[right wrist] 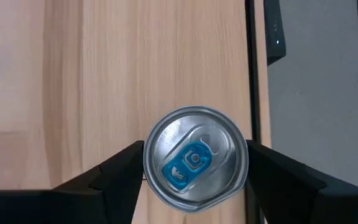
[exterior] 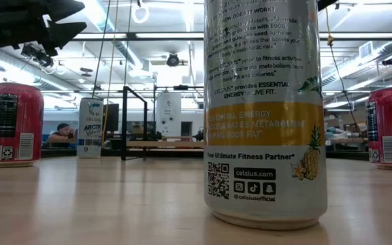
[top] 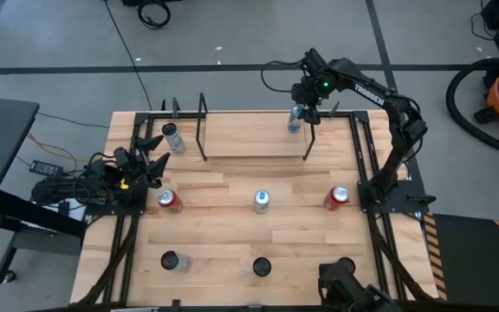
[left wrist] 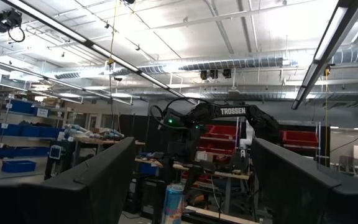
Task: Place canned beverage on shelf
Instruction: Put the top blue soda can on the shelf, then put the left white-yellow soda can on the shelf
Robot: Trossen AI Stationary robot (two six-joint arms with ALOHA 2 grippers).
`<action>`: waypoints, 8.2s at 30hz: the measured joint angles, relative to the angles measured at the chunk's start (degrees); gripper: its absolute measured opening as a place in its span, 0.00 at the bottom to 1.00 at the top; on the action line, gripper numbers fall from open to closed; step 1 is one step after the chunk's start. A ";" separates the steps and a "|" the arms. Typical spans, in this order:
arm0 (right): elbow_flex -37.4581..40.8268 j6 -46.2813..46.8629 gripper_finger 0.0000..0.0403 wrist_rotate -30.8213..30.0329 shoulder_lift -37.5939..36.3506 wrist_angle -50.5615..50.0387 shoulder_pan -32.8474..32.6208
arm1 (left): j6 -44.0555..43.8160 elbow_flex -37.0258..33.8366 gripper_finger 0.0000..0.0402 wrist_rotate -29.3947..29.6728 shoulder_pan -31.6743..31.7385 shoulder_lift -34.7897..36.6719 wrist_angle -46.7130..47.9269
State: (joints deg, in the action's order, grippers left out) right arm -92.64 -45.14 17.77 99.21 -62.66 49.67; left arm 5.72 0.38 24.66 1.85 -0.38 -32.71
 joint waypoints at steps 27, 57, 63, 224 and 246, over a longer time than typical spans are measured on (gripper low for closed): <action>-0.02 10.85 0.81 -15.28 -5.38 5.17 -5.39 | 0.02 0.00 0.80 -0.01 0.01 0.01 0.35; 3.93 45.71 0.81 -17.95 -7.42 7.02 -6.07 | -0.46 0.00 0.80 -0.02 0.00 0.02 0.35; 6.23 46.92 0.81 -17.87 -7.42 7.34 -5.64 | -0.46 0.00 0.80 -0.02 0.02 0.00 0.35; 10.14 37.97 0.82 0.33 -29.42 3.97 -25.52 | 0.55 0.00 0.80 -0.01 0.01 0.01 -0.50; 10.14 29.82 0.82 -0.25 -23.49 13.60 -46.41 | 5.48 -0.02 0.80 -0.02 0.01 0.02 -2.20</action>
State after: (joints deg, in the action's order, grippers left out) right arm -82.50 -15.32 17.53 75.72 -49.06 3.26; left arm 11.19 0.36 24.64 1.86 -0.36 -34.90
